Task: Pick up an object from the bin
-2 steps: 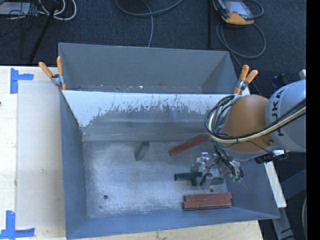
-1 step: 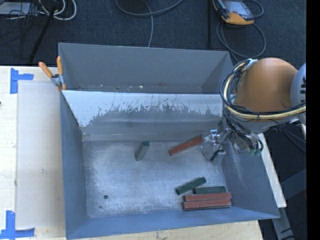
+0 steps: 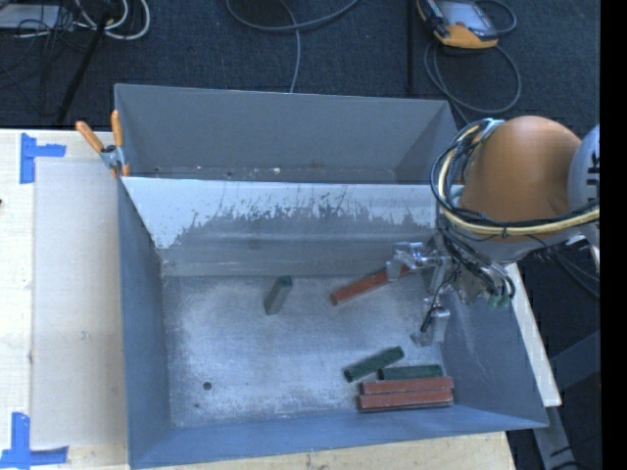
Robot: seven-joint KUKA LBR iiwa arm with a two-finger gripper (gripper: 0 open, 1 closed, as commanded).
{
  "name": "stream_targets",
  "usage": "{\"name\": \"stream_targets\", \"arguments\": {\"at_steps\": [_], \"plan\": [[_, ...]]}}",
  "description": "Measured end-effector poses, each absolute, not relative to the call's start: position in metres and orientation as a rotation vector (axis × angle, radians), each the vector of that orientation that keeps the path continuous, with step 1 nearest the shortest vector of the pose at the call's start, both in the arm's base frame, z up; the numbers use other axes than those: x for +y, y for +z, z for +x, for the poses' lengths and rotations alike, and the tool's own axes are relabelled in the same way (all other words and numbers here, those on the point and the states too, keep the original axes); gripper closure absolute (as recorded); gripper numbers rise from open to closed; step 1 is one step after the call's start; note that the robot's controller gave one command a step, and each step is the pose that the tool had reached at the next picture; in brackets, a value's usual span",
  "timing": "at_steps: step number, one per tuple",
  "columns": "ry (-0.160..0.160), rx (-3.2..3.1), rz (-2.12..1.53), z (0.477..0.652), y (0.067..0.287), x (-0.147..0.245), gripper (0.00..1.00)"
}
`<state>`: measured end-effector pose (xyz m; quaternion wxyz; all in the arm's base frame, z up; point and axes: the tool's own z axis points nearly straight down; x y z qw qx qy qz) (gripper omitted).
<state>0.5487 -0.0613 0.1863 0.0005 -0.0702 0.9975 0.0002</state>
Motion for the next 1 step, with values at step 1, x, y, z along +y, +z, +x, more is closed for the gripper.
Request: {"name": "stream_targets", "arguments": {"at_steps": [1], "plan": [[0.004,3.057,-0.746,0.5003,0.0696,-0.0828,0.00]]}}
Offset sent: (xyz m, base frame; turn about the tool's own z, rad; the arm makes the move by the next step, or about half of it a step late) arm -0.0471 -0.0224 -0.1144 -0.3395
